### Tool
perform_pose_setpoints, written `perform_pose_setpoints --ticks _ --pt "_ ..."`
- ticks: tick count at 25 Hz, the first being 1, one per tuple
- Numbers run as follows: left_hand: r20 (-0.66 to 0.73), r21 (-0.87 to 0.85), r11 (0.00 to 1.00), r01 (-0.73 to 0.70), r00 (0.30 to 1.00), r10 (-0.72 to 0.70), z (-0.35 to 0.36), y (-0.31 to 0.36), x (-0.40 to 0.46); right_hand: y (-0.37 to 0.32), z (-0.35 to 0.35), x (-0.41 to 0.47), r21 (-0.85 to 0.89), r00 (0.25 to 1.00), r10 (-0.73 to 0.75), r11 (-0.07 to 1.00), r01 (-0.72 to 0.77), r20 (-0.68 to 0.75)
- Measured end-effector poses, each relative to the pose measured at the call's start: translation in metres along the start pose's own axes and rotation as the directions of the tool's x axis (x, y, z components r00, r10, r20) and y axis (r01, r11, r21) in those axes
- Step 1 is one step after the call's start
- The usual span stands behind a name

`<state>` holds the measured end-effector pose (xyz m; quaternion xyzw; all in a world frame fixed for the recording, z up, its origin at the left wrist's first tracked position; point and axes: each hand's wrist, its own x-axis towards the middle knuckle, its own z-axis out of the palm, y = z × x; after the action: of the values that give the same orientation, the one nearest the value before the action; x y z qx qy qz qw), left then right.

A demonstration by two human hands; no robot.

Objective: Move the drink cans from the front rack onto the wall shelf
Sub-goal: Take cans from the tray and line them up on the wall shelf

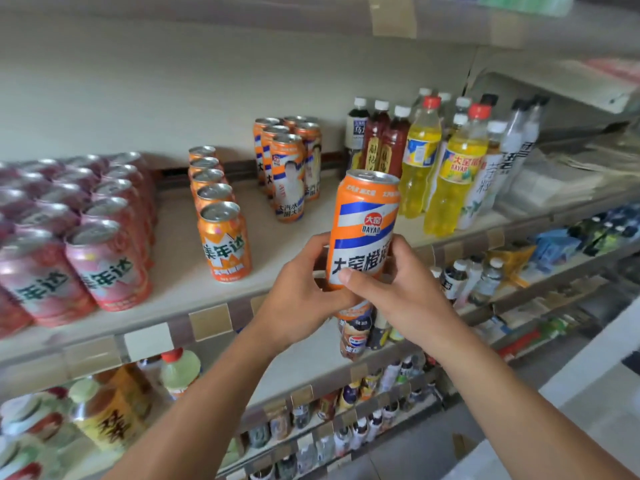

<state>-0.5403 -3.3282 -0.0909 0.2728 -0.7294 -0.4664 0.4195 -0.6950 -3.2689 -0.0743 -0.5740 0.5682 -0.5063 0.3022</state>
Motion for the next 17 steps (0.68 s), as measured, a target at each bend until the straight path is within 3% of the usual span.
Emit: perform_pose_setpoints --ticks 8,17 --pt "-0.185 -0.022 1.0 -0.003 0.983 -0.002 -0.006 -0.004 0.073 -0.006 -0.011 0.098 -0.035 0.996 -0.08 0.996 0.079 -0.039" --pt "-0.209 0.026 0.999 0.027 0.978 -0.021 -0.018 -0.03 0.132 0.007 -0.012 0.173 -0.116 0.993 -0.112 0.988 0.106 -0.044"
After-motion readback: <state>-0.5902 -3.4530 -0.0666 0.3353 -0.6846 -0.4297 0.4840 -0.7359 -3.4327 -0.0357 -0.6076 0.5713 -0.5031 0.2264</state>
